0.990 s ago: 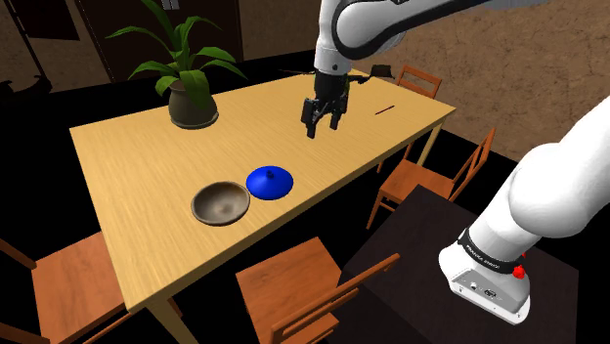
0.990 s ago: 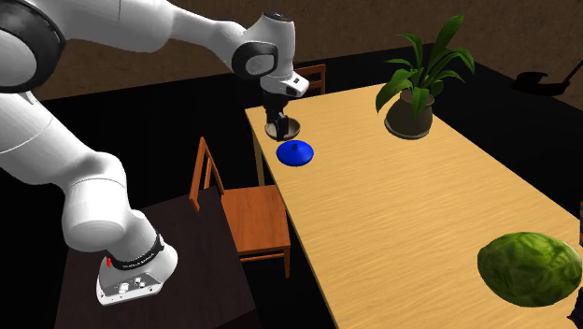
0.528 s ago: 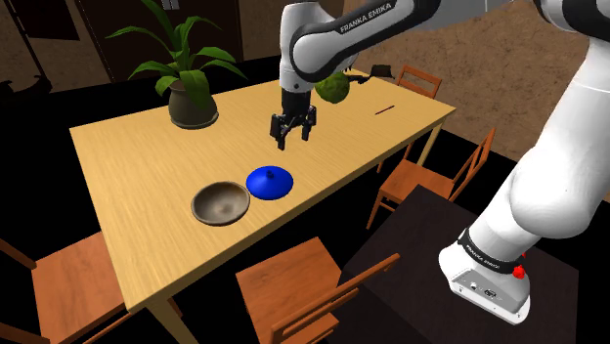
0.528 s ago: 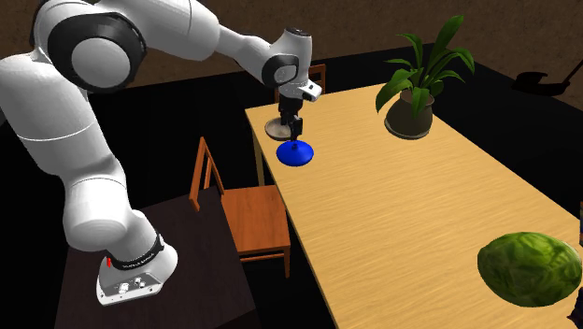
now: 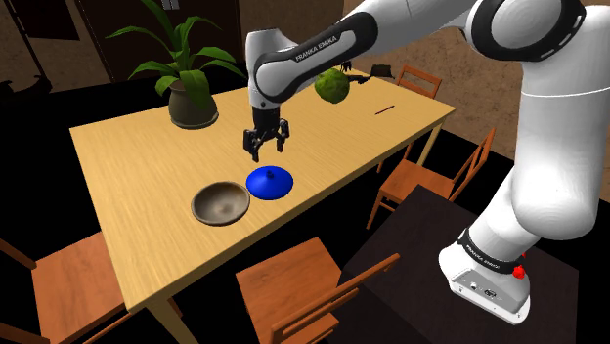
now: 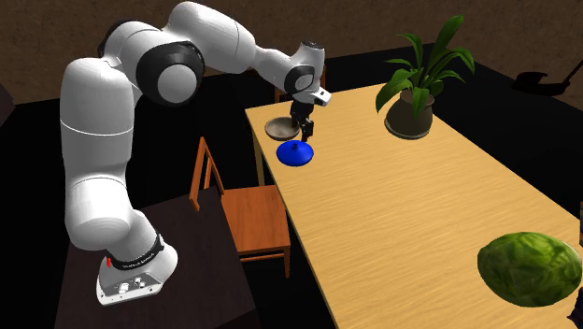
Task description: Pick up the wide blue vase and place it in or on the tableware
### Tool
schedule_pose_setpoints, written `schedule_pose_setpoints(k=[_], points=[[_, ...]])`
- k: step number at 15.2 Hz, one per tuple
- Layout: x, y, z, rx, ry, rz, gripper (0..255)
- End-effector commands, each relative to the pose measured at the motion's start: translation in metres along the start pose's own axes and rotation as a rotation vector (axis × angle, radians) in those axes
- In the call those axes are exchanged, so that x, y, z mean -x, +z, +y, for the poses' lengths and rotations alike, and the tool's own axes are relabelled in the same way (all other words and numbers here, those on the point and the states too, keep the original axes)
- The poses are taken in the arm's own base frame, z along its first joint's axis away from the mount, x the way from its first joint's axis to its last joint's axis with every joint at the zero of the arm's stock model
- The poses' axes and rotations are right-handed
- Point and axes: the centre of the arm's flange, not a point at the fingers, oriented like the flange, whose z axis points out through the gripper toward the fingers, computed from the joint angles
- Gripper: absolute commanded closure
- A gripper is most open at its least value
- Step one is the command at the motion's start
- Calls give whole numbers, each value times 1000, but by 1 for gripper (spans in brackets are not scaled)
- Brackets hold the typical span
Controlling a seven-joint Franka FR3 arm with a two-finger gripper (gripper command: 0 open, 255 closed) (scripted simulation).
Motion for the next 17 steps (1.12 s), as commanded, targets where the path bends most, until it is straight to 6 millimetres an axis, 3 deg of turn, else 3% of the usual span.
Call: schedule_pose_setpoints(k=[1,7,15,16,17], points=[[-5,11,-3,1,0,-1,0],[-5,45,-3,1,0,-1,0],[-5,45,-3,1,0,-1,0],[-5,45,-3,1,0,-1,255],[-5,45,-3,1,0,-1,255]])
